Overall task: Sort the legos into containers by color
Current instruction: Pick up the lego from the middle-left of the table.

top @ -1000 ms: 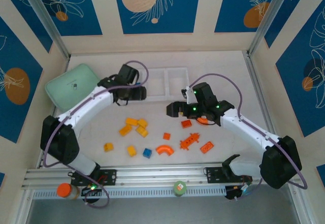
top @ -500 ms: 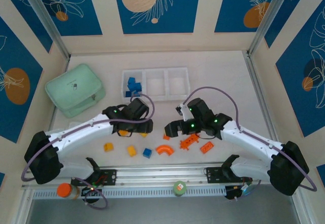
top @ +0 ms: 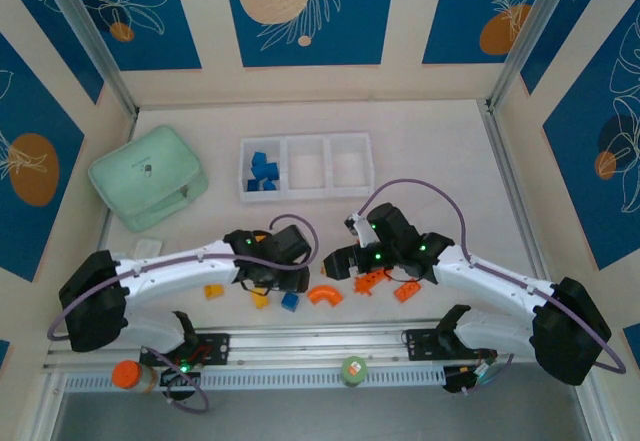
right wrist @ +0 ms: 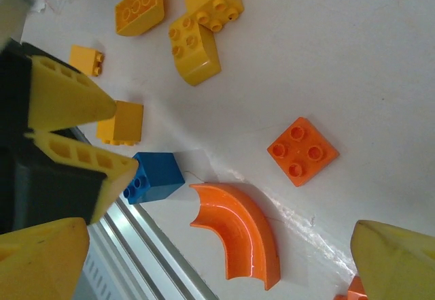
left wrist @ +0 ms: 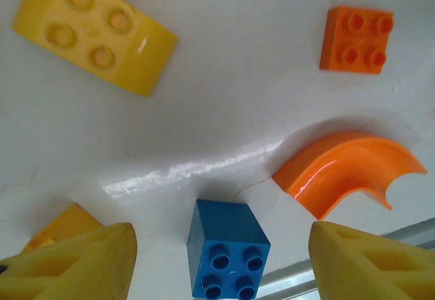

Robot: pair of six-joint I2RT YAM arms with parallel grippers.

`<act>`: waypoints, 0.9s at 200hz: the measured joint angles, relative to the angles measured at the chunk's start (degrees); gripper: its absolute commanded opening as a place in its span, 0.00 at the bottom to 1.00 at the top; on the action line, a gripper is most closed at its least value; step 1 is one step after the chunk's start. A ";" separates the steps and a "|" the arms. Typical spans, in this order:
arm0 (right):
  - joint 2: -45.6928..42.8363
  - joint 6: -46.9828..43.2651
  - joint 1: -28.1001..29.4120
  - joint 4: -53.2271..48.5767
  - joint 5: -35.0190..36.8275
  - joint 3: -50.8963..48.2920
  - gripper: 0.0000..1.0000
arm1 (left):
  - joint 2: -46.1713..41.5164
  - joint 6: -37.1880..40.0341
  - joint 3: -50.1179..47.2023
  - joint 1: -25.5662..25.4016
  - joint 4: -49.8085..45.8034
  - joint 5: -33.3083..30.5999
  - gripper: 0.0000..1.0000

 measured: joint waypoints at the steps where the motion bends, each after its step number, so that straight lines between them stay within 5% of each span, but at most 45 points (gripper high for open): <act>1: 0.00 -0.02 0.00 0.00 0.02 0.00 0.99 | 0.04 0.02 -0.04 -0.02 0.00 0.00 0.67; 41: -0.07 -0.02 0.13 -0.07 0.96 0.00 0.99 | 1.97 -0.24 -2.25 -2.32 0.57 2.62 0.66; 180: -1.57 -0.04 0.28 -1.25 2.45 -0.11 0.99 | 7.78 0.11 -1.97 -4.33 1.68 2.80 0.26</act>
